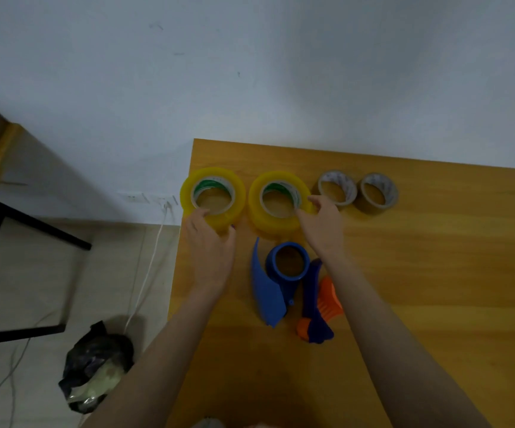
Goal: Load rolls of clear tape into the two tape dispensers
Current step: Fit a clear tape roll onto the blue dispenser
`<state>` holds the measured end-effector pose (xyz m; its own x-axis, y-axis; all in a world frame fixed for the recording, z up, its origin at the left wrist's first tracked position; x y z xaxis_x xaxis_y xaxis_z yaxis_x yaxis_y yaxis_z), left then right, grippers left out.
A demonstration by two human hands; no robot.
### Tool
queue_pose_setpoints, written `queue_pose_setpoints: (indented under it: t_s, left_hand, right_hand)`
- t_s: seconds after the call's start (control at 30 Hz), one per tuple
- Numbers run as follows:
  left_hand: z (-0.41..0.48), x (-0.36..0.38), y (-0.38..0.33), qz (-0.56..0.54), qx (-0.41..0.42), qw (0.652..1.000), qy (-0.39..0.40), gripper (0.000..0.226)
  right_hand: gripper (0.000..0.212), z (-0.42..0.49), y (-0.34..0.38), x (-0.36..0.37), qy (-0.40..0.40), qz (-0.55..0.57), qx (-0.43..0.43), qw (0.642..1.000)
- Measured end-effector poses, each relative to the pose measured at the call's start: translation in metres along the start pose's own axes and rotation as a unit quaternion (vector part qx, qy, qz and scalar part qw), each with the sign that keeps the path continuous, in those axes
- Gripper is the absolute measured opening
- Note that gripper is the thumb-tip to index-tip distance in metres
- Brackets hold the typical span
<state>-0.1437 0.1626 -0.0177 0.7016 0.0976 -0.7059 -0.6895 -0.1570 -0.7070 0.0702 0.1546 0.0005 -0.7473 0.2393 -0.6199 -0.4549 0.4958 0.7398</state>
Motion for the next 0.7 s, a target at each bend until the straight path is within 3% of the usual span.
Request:
queue_pose_setpoints:
  t_s: [0.1,0.23,0.33,0.4,0.5,0.7]
  left_hand:
    - [-0.027,0.017,0.003,-0.009,-0.02,0.995,0.093,0.057]
    - [-0.049,0.036,0.016,0.014,-0.063,0.981,0.181,0.065]
    - [-0.056,0.044,0.018,0.028,-0.067,0.971,0.229,0.046]
    - [-0.058,0.042,0.012,0.038,-0.032,0.969,0.243,0.029]
    - [-0.058,0.036,0.007,0.043,0.007,0.969,0.245,0.033]
    - [-0.059,0.018,0.006,0.027,-0.021,0.973,0.228,0.038]
  right_hand:
    - [0.03,-0.019,-0.005,-0.007,0.033,-0.009,-0.009,0.999]
    - [0.03,-0.042,-0.021,-0.006,0.07,-0.051,-0.015,0.996]
    - [0.04,-0.058,-0.029,0.004,0.098,-0.061,-0.041,0.992]
    - [0.052,-0.068,-0.032,0.013,0.136,-0.158,-0.075,0.975]
    - [0.066,-0.078,-0.027,0.022,0.177,-0.254,-0.102,0.946]
    - [0.05,-0.083,-0.001,0.029,0.158,-0.215,-0.171,0.948]
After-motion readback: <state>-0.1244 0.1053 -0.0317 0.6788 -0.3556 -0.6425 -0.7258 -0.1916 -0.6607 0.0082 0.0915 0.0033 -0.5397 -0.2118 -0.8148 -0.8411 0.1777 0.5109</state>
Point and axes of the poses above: each hand's wrist, its own z-axis towards the middle knuckle, its own x-axis out of the palm, y = z × x, the point moved 5 cm from there along z, towards the middle knuckle, and after that the axes turned 7 degrees about z, right-handed, at the moved point
